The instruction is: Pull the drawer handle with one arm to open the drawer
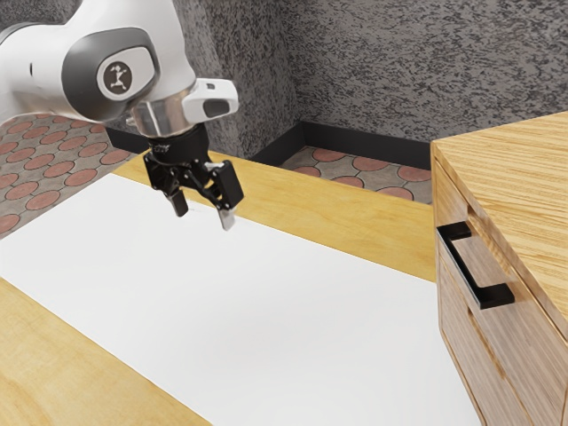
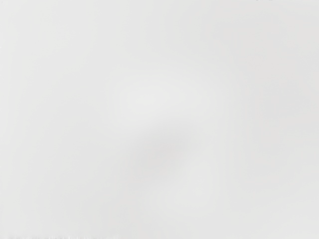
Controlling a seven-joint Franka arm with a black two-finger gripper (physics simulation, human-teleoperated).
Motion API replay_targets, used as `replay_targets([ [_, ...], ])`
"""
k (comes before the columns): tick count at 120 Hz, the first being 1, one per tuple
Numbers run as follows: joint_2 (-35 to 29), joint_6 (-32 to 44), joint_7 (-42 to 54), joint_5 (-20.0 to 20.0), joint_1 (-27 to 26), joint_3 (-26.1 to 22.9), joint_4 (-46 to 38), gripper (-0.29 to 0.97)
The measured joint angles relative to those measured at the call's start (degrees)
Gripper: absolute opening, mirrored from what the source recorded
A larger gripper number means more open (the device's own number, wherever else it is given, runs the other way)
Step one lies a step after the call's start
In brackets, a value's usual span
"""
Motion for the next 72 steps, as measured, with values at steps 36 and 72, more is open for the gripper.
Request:
replay_targets([
  [36,-5.9,-1.6,-1.0,0.3,4.0,-0.6,3.5,0.68],
  [72,-10.5,-2.6,-26.1,-2.0,3.7,-8.9,5.0,0.68],
])
